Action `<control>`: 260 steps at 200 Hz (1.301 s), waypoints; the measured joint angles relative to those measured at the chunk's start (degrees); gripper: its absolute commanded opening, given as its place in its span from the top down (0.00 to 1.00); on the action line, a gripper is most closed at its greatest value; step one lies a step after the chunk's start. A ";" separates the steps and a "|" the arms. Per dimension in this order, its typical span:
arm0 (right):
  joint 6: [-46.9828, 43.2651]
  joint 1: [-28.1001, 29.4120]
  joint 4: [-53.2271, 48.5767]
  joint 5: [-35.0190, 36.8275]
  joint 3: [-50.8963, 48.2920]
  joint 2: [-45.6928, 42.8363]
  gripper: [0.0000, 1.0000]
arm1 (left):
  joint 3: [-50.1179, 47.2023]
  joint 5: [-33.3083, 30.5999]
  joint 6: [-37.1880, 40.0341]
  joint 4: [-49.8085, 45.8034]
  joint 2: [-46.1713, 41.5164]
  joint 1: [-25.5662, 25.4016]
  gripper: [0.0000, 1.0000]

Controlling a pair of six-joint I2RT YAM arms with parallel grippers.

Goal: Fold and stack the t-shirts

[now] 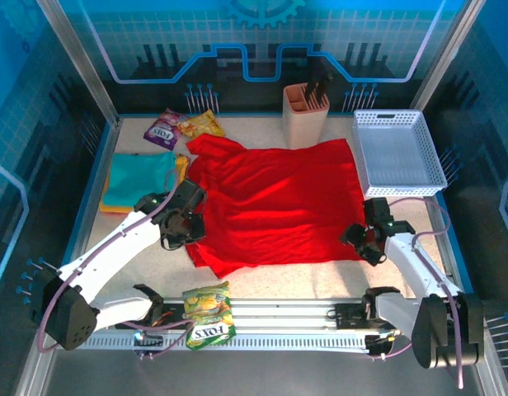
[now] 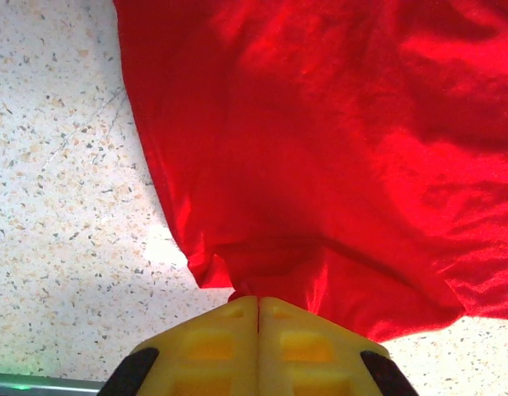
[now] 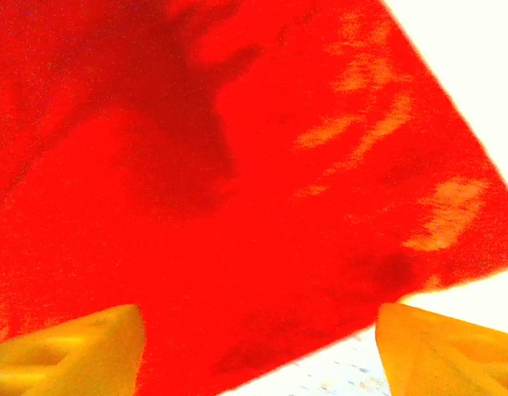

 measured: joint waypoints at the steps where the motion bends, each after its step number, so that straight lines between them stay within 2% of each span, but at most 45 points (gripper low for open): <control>1: 0.17 -0.11 -0.22 0.28 0.02 -0.17 0.27 | 0.00 0.00 0.13 0.04 0.00 0.04 1.00; 49: 3.82 -5.51 -5.77 4.39 0.04 -6.01 0.30 | 0.09 0.50 1.20 1.51 0.00 0.92 1.00; 95: 3.76 -8.63 -4.87 4.68 -0.76 -3.52 0.36 | -0.09 1.29 1.16 3.10 -0.20 1.01 1.00; 195: 2.38 -10.10 5.25 2.97 -4.11 3.04 0.74 | -1.05 1.62 1.90 3.78 -0.55 2.12 1.00; 217: 1.31 -10.36 7.32 2.27 -4.11 4.31 0.85 | -1.05 0.98 3.19 3.10 -0.57 2.91 1.00; 243: 0.46 -10.93 7.04 2.08 -3.56 5.66 0.97 | -1.05 0.59 4.35 2.80 -0.87 4.22 1.00; 260: 0.50 -11.02 6.78 1.79 -3.21 5.95 1.00 | -1.05 0.59 4.66 2.51 -0.98 4.57 1.00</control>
